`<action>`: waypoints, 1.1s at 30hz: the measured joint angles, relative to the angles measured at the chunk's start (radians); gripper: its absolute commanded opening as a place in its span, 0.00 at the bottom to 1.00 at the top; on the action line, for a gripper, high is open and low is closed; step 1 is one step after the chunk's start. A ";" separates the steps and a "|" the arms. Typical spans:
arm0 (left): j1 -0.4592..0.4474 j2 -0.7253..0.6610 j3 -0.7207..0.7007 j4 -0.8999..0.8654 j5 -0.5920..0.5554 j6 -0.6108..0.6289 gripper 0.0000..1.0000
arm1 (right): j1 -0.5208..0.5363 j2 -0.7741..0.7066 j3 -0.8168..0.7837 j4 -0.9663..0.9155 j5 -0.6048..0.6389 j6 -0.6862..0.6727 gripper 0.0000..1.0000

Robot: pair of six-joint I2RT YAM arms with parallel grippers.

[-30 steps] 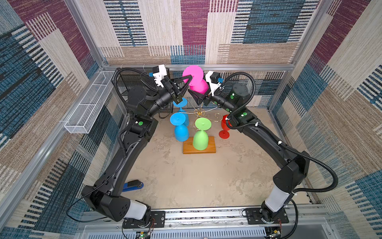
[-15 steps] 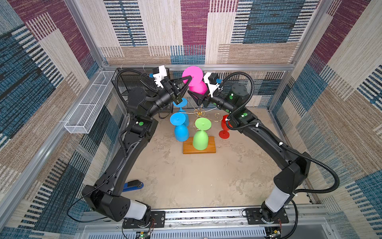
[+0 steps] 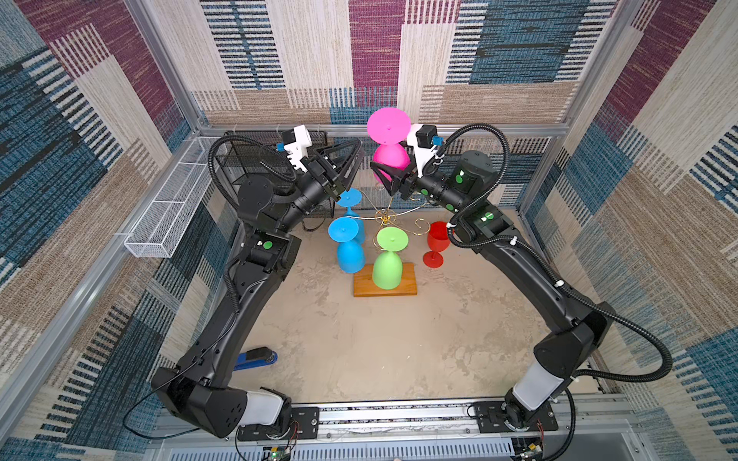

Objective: Take the wine glass off the wine glass rack
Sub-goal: Pick up the wine glass from the wine glass rack.

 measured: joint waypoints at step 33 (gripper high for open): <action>0.017 0.098 -0.045 0.165 0.129 1.986 0.55 | -0.001 -0.144 0.058 -0.608 0.025 -0.014 0.46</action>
